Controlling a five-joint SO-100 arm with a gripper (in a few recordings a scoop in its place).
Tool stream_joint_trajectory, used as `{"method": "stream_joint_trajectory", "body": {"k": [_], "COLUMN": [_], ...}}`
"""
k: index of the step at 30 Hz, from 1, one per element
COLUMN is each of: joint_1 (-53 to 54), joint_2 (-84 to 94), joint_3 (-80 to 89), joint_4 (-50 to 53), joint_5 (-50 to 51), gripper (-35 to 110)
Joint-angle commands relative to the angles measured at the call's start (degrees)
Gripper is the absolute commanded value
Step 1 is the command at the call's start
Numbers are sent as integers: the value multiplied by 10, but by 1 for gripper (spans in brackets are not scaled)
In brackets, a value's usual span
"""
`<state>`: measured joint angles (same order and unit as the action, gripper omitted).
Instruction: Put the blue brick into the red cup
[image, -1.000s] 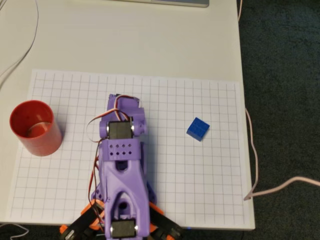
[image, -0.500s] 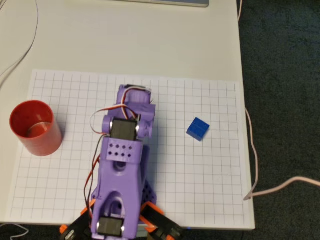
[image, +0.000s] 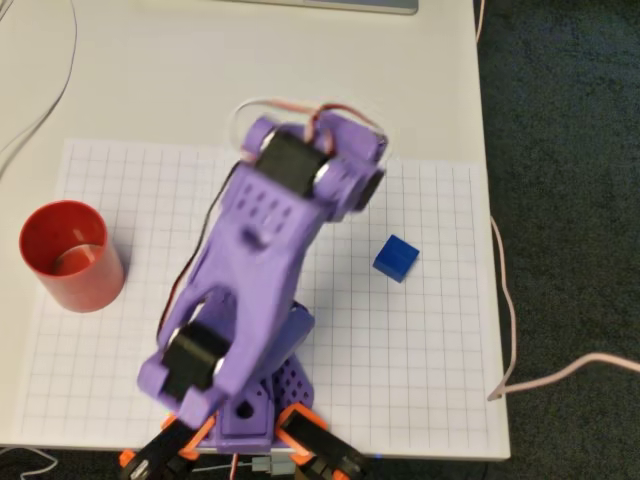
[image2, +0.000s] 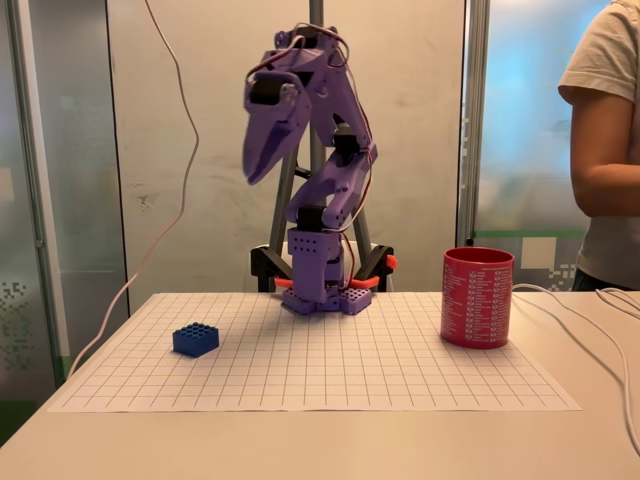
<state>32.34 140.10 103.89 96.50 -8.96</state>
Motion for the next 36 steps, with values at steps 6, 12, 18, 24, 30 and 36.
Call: {"method": "stream_joint_trajectory", "body": {"k": [6,12,18,24,30,36], "joint_1": [45,112,106,140,142,125], "joint_2": [-125,-150,-163,-201,-218,-222], "joint_3": [113,122,200,229,236,255], "joint_4": [-76,-93,-218,-251,-250,-241], "joint_5": [20,8,59,-11,-52,-149], "gripper": [0,0,0,0,0,27]}}
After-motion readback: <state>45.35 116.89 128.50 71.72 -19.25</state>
